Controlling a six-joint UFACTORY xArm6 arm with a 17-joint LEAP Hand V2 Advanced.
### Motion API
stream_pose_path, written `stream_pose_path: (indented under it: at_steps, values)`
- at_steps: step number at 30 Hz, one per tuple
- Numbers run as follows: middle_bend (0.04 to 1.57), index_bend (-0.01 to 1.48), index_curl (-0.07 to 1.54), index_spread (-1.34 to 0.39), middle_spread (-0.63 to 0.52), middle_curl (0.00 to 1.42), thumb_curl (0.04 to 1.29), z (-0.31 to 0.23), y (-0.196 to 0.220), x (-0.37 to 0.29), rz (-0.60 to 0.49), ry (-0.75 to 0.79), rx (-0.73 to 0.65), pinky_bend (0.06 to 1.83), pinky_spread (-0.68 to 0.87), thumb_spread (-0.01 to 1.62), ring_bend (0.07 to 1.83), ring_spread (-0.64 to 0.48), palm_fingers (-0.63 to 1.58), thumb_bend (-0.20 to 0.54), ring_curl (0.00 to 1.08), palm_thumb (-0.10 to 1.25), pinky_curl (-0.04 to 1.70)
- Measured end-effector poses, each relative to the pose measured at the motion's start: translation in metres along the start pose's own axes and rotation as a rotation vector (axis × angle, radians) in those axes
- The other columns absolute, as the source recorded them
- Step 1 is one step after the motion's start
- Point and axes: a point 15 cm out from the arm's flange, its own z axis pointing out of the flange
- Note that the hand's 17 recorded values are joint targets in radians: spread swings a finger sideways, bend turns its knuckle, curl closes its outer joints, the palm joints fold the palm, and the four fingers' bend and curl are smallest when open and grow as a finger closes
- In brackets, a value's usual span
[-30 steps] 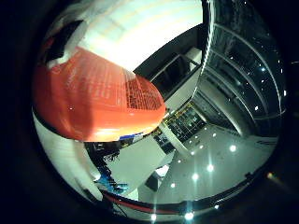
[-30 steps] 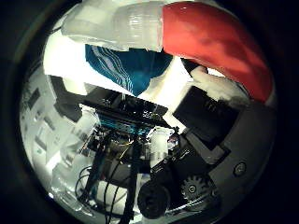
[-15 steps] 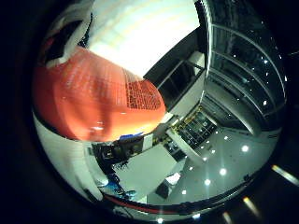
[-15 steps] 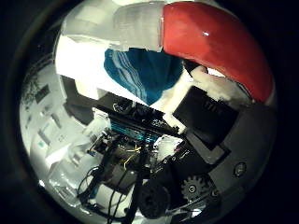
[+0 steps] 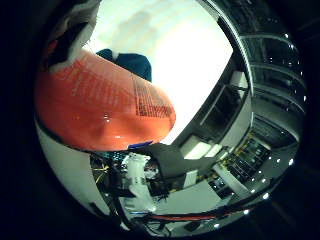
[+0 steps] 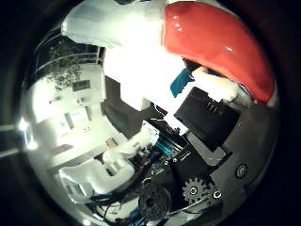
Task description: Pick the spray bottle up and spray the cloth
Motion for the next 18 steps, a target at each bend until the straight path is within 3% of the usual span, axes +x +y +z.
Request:
stream_pose_path:
  at_steps: [10, 18]
  values:
    - [1.4, 1.06, 0.86, -0.23, -0.08, 0.62, 0.9, -0.031, -0.068, -0.039, 0.046, -0.344, 0.271, 1.0, -0.2, 0.73, 1.48, -0.17, 1.16, -0.017, 0.64, 1.04, 1.44]
    - [1.39, 1.06, 0.86, -0.23, -0.07, 0.62, 0.9, 0.01, -0.107, -0.046, 0.05, -0.545, 0.399, 1.0, -0.21, 0.73, 1.48, -0.17, 1.16, -0.017, 0.64, 1.04, 1.44]
